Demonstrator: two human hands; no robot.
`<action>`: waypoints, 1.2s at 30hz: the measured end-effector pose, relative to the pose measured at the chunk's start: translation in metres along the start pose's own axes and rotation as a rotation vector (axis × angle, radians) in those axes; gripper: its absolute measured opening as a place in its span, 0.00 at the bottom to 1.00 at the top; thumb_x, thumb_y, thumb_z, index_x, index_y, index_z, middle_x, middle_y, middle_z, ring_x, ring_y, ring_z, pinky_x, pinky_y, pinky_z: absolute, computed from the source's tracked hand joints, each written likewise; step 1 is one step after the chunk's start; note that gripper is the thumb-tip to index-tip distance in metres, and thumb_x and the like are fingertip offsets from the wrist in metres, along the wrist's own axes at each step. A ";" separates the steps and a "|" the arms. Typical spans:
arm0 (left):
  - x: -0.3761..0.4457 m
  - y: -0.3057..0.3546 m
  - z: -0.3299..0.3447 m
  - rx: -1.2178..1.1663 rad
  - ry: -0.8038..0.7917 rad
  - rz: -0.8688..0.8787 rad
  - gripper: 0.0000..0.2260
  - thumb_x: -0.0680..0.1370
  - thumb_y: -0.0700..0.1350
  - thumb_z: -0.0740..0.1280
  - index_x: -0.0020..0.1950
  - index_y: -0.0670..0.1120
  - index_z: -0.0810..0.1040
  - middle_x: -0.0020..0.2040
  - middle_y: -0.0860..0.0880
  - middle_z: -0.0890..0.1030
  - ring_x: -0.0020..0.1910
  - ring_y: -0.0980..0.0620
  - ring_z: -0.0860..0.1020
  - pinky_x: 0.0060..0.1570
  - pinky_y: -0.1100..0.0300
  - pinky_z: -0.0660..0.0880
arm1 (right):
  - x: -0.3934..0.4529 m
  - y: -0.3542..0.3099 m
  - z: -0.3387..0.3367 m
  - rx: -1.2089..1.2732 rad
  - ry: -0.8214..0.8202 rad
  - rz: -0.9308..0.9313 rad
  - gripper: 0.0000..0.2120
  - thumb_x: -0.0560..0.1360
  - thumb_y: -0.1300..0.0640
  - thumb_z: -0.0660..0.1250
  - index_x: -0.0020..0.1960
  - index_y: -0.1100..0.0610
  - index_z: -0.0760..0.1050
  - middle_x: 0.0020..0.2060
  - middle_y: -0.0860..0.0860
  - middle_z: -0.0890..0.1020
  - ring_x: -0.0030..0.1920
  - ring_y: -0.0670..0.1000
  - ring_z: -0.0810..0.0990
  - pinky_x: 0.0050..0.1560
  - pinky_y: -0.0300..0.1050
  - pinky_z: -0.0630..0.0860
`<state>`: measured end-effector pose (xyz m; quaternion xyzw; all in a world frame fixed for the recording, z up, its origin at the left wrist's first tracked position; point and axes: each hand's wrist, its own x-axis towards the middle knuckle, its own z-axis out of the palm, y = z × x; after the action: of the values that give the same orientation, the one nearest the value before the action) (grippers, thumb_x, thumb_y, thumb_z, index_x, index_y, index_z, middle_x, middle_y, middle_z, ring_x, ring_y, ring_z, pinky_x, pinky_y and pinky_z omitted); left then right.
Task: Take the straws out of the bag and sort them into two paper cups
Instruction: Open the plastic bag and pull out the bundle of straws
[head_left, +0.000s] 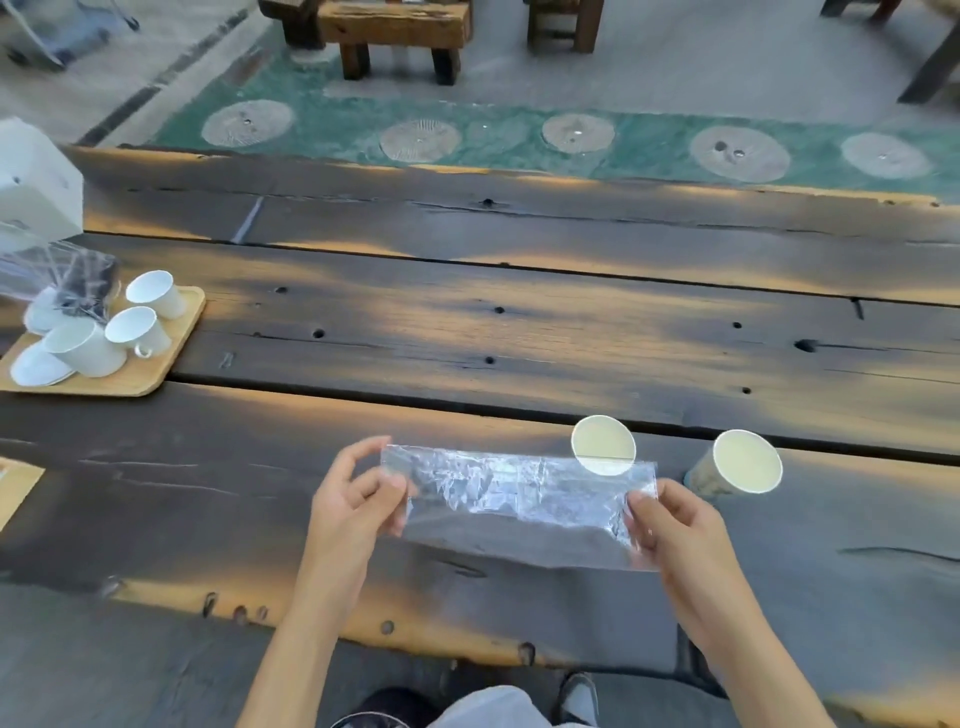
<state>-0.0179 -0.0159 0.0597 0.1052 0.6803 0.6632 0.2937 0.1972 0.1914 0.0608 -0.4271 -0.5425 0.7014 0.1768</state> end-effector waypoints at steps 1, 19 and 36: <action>-0.008 0.001 0.009 -0.008 -0.007 0.015 0.15 0.80 0.38 0.67 0.64 0.50 0.75 0.37 0.42 0.81 0.30 0.50 0.73 0.35 0.59 0.74 | -0.007 -0.003 -0.009 0.010 0.009 -0.011 0.13 0.79 0.62 0.65 0.36 0.57 0.70 0.30 0.50 0.71 0.32 0.48 0.66 0.36 0.41 0.67; -0.087 0.016 0.100 0.120 -0.012 0.210 0.04 0.77 0.39 0.70 0.48 0.40 0.83 0.41 0.44 0.85 0.39 0.51 0.83 0.43 0.61 0.80 | -0.058 -0.001 -0.118 0.004 0.178 -0.113 0.05 0.78 0.65 0.66 0.44 0.60 0.75 0.36 0.51 0.82 0.40 0.56 0.76 0.45 0.49 0.73; -0.084 0.029 0.118 0.033 -0.237 0.262 0.04 0.77 0.37 0.70 0.50 0.43 0.83 0.41 0.45 0.83 0.39 0.57 0.79 0.40 0.63 0.76 | -0.064 -0.035 0.012 -0.806 -0.090 -0.744 0.02 0.77 0.53 0.66 0.49 0.50 0.74 0.45 0.45 0.77 0.48 0.48 0.73 0.50 0.51 0.72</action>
<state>0.1062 0.0414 0.1157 0.2753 0.6320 0.6676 0.2814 0.2167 0.1510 0.1192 -0.2100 -0.8896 0.3460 0.2115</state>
